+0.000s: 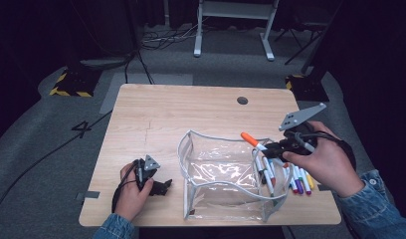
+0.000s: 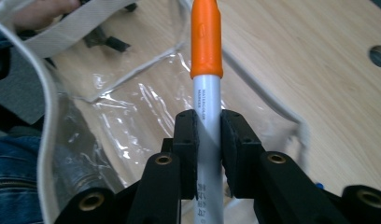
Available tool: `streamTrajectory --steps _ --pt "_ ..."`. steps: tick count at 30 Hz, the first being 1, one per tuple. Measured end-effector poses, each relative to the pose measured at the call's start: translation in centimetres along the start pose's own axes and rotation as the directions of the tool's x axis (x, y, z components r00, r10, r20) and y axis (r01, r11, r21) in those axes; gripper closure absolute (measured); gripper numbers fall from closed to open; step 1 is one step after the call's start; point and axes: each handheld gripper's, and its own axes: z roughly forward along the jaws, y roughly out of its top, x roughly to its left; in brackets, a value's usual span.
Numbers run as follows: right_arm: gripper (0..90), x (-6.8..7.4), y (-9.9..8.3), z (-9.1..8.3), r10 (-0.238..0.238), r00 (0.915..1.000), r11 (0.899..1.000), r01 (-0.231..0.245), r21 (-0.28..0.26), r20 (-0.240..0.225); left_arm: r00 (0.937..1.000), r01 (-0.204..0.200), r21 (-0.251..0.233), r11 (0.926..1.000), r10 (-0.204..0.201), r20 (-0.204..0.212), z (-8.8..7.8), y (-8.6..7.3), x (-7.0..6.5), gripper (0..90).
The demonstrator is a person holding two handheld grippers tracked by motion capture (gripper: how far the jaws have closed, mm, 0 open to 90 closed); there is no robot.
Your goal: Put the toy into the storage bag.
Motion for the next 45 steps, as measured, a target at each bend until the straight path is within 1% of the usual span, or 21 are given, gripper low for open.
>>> streamTrajectory --steps 5,8,11,13,16,18,19,23,24,25,29,31,32,33,35,37,38,39,40,41,45 --pt "76.7 1.4 1.6 1.5 -0.052 0.9977 0.997 0.055 0.050 -0.044 1.0000 0.000 0.003 1.0000 0.000 0.002 0.0 0.0 0.0 0.0" --pt "76.7 1.9 2.2 2.5 -0.076 0.9955 0.994 0.080 0.076 -0.056 1.0000 0.000 0.003 1.0000 0.000 0.002 0.0 0.0 0.0 0.0" --pt "76.7 2.3 2.6 3.7 -0.091 0.9925 0.990 0.100 0.104 -0.081 1.0000 0.000 0.003 1.0000 0.000 0.002 0.0 0.0 0.0 0.0" --pt "76.7 2.5 2.9 4.7 -0.103 0.9897 0.985 0.115 0.126 -0.099 1.0000 0.000 0.003 1.0000 0.000 0.002 0.0 0.0 0.0 0.0" --pt "76.7 2.9 3.1 5.9 -0.108 0.9862 0.980 0.127 0.155 -0.125 1.0000 0.000 0.001 1.0000 0.000 0.000 0.0 0.0 0.0 0.0" --pt "76.7 3.2 3.3 6.7 -0.116 0.9833 0.975 0.140 0.175 -0.140 1.0000 0.000 0.003 1.0000 0.000 0.002 0.0 0.0 0.0 0.0" --pt "76.7 3.4 3.3 7.2 -0.122 0.9809 0.970 0.150 0.190 -0.152 1.0000 0.000 0.000 1.0000 0.000 0.000 0.0 0.0 0.0 0.0" --pt "76.7 3.7 3.4 8.7 -0.130 0.9759 0.961 0.167 0.220 -0.176 1.0000 -0.002 0.003 1.0000 0.002 0.003 0.0 0.0 0.0 0.0" --pt "76.7 3.8 3.4 9.2 -0.133 0.9736 0.957 0.175 0.232 -0.185 1.0000 -0.002 0.003 1.0000 0.002 0.003 0.0 0.0 0.0 0.0" --pt "76.7 3.9 3.4 9.5 -0.133 0.9724 0.955 0.178 0.239 -0.191 1.0000 -0.002 0.003 1.0000 0.002 0.003 0.0 0.0 0.0 0.0" --pt "76.7 4.1 3.2 11.0 -0.140 0.9692 0.939 0.195 0.282 -0.202 1.0000 -0.003 0.001 1.0000 0.003 0.002 0.0 0.0 0.0 0.0" --pt "76.7 4.2 3.1 11.9 -0.141 0.9667 0.930 0.203 0.308 -0.213 1.0000 -0.002 0.000 1.0000 0.002 0.002 0.0 0.0 0.0 0.0" --pt "76.7 4.1 3.0 12.3 -0.137 0.9647 0.926 0.205 0.317 -0.225 1.0000 -0.001 0.001 1.0000 0.001 0.004 0.0 0.0 0.0 0.0" --pt "76.7 4.1 3.0 12.6 -0.136 0.9641 0.920 0.208 0.331 -0.228 1.0000 -0.001 0.000 1.0000 0.001 0.005 0.0 0.0 0.0 0.0" --pt "76.7 4.0 2.8 13.3 -0.129 0.9622 0.912 0.210 0.351 -0.240 1.0000 -0.002 0.000 1.0000 0.002 0.005 0.0 0.0 0.0 0.0" --pt "76.7 3.9 2.7 13.9 -0.127 0.9583 0.906 0.217 0.363 -0.256 1.0000 -0.003 0.000 1.0000 0.003 0.007 0.0 0.0 0.0 0.0" --pt "76.7 3.9 2.6 14.2 -0.132 0.9556 0.901 0.227 0.369 -0.263 1.0000 -0.002 0.000 1.0000 0.002 0.006 0.0 0.0 0.0 0.0" --pt "76.7 3.9 2.6 14.5 -0.122 0.9545 0.898 0.223 0.378 -0.272 1.0000 -0.001 0.000 1.0000 0.001 0.006 0.0 0.0 0.0 0.0" --pt "76.7 4.0 2.4 14.8 -0.116 0.9516 0.894 0.225 0.389 -0.285 1.0000 -0.002 0.000 1.0000 0.002 0.006 0.0 0.0 0.0 0.0" --pt "76.7 4.0 2.4 15.0 -0.113 0.9516 0.890 0.225 0.396 -0.286 1.0000 -0.004 0.001 1.0000 0.004 0.006 0.0 0.0 0.0 0.0" --pt "76.7 4.0 2.0 16.1 -0.106 0.9450 0.872 0.238 0.428 -0.310 1.0000 -0.002 0.000 1.0000 0.002 0.005 0.0 0.0 0.0 0.0"
